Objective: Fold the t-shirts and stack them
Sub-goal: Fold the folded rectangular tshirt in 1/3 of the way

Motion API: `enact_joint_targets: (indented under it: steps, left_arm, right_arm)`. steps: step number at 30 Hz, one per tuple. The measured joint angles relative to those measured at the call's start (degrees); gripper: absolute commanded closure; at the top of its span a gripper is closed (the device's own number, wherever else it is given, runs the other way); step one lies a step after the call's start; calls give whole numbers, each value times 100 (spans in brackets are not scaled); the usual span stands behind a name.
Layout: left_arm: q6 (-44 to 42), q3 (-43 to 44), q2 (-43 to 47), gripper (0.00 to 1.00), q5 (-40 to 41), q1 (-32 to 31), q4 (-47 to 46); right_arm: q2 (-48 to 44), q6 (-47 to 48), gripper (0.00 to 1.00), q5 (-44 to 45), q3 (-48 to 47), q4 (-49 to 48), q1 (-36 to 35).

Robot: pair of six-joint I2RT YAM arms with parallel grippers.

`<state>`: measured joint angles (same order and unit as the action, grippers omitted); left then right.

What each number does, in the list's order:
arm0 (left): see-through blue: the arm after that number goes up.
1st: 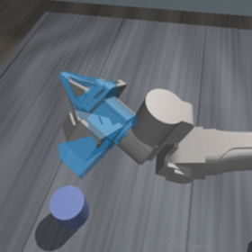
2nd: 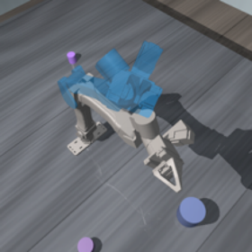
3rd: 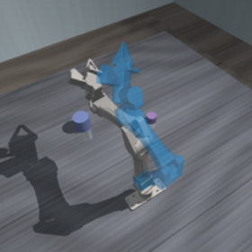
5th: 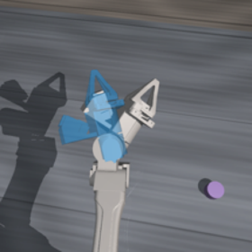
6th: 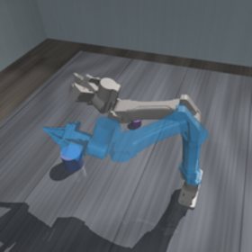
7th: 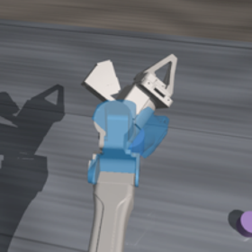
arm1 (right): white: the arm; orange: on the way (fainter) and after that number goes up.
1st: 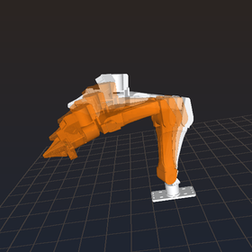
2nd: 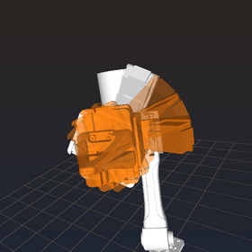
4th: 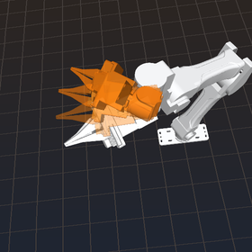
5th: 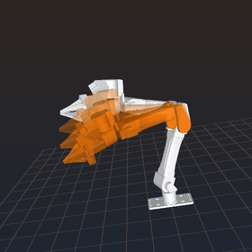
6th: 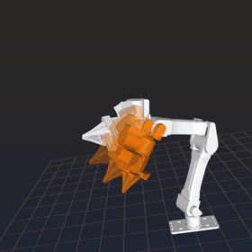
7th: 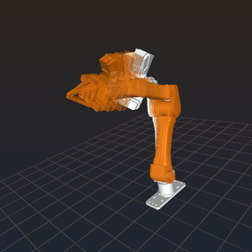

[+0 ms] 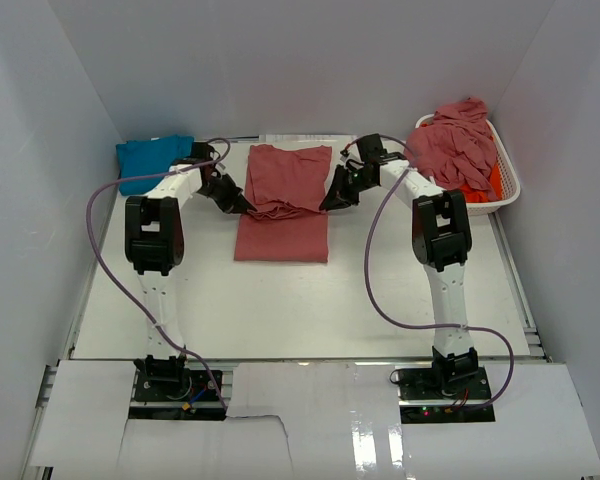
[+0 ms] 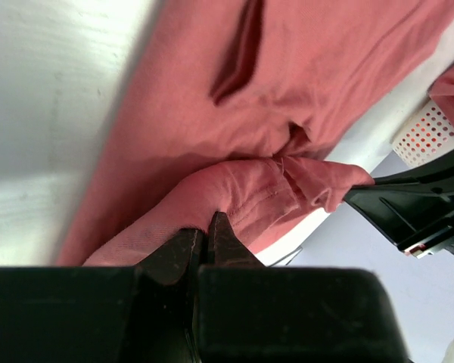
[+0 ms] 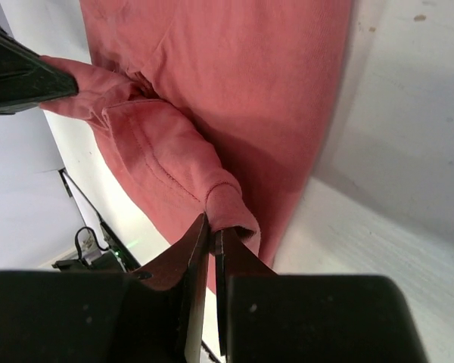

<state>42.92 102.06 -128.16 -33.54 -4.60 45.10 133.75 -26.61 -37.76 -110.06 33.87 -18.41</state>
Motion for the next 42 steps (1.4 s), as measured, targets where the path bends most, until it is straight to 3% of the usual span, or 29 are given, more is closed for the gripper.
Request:
enact_joint_targets:
  steps: [5, 10, 14, 15, 19, 20, 24, 35, 42]
  left_arm:
    - [28, 0, -195, 100, 4, 4, -96]
    - [85, 2, -203, 98, 2, 11, -225]
    - [109, 2, -205, 76, 13, 15, -332]
    - [120, 2, -205, 73, 26, 15, -363]
    - [210, 0, -201, 58, 186, 15, -579]
    - [247, -7, -188, 51, 229, 15, -671]
    - [376, -109, -13, 46, 387, 22, -1147]
    - [745, -546, 1191, 41, 905, 76, -2302]
    - [837, -743, 1829, 45, 520, 212, -2802]
  right_arm:
    - [214, -70, 89, -42, -90, -260, 9]
    - [356, -199, 76, -52, -195, -376, 9]
    - [358, -295, 69, -61, -238, -522, 9]
    - [358, -308, 63, -61, -258, -557, 9]
    - [358, -343, 53, -63, -350, -686, 13]
    - [358, -343, 50, -61, -363, -726, 15]
    - [356, -352, 44, -50, -374, -894, 31]
    - [50, -433, 42, -114, 127, -1709, 85]
    - [-361, -483, 42, -341, 555, -2081, 109]
